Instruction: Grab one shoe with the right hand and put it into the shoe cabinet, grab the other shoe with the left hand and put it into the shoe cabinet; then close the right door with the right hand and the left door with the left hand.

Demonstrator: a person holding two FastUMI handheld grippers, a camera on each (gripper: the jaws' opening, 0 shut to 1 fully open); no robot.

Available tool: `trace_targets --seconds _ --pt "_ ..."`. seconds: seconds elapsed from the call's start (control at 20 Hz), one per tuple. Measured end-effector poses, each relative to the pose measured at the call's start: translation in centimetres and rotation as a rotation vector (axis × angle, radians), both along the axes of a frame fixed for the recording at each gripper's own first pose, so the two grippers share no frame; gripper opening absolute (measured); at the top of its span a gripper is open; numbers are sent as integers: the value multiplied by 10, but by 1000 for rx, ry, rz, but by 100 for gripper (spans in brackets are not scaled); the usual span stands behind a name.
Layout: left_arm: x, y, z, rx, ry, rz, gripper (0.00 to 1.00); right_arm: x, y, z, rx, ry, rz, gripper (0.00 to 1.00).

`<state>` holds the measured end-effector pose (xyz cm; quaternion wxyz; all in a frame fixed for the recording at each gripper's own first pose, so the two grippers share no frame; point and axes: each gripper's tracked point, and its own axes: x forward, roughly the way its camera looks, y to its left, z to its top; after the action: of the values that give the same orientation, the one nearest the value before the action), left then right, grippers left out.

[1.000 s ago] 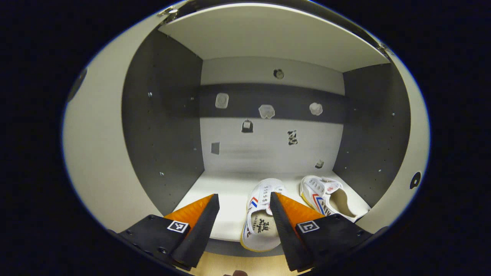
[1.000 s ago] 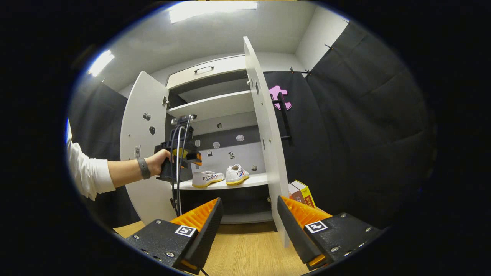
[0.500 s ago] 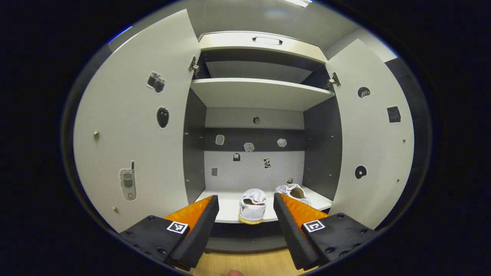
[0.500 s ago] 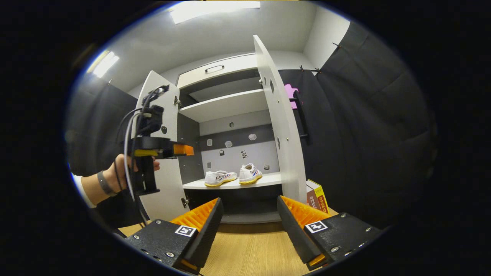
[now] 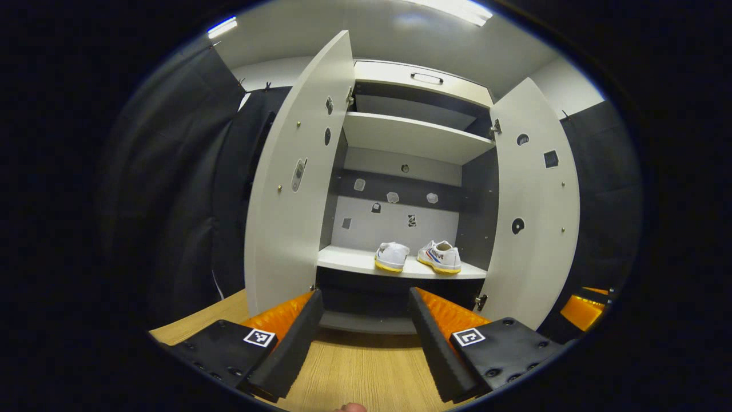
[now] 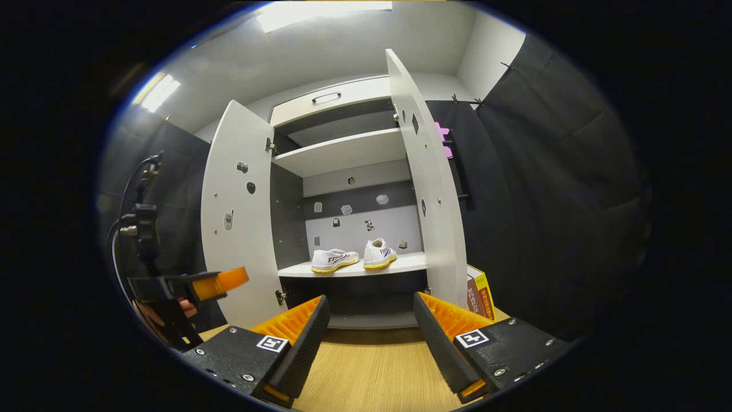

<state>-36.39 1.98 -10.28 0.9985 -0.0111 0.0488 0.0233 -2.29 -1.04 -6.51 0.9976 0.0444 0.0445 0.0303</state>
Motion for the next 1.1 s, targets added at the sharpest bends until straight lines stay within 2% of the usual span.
trace_targets --seconds 0.1,0.25,0.55,0.65,0.85,1.05,1.1 --pt "-20 -2 -6 41 -17 17 97 -3 3 -4 6 10 -2 92" --pt "-34 -17 -7 37 -23 3 96 -4 2 1 39 4 -8 93" --pt "-27 -29 -2 33 -36 -43 96 3 -22 42 -13 -49 -24 93" --pt "-27 -30 -2 35 -32 -45 96 16 -46 75 -37 -83 -38 93" --pt "-30 -33 -5 30 -21 -46 97 49 -120 143 -121 -160 -132 93" --pt "-33 -29 -2 54 -21 -35 96 80 -172 180 -134 -165 -193 93" --pt "-32 -29 -2 53 -21 -34 94 89 -182 184 -132 -164 -207 93"
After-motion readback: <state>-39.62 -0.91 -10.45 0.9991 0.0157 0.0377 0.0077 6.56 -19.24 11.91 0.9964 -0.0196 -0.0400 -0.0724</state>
